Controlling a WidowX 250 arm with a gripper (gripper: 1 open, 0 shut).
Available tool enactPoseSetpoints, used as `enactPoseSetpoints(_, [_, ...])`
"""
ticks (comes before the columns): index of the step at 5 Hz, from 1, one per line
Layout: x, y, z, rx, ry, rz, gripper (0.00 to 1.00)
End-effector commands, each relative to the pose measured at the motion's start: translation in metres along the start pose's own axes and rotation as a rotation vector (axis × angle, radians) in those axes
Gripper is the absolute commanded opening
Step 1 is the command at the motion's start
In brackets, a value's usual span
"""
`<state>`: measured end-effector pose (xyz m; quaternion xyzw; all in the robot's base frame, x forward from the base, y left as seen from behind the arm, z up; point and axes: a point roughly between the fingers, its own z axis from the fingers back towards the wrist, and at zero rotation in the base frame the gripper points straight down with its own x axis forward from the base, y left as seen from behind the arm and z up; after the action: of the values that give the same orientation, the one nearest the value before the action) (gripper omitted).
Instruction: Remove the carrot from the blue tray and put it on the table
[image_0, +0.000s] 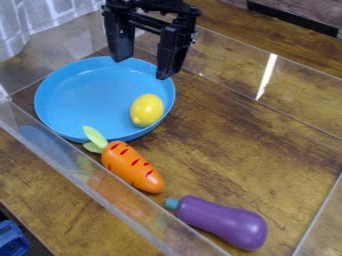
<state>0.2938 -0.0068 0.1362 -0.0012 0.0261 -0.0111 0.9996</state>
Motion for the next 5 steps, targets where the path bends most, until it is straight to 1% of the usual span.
enactPoseSetpoints(1, [-0.002, 0.002, -0.009, 0.001, 0.013, -0.045, 1.0])
enactPoseSetpoints(2, [-0.005, 0.002, -0.018, 0.001, 0.025, -0.101, 1.0])
enactPoseSetpoints(3, [-0.017, 0.001, -0.031, 0.005, 0.017, -0.227, 1.0])
enactPoseSetpoints(4, [-0.026, 0.002, -0.054, 0.027, 0.006, -0.371, 1.0])
enactPoseSetpoints(5, [-0.03, -0.001, -0.076, 0.052, -0.013, -0.541, 1.0])
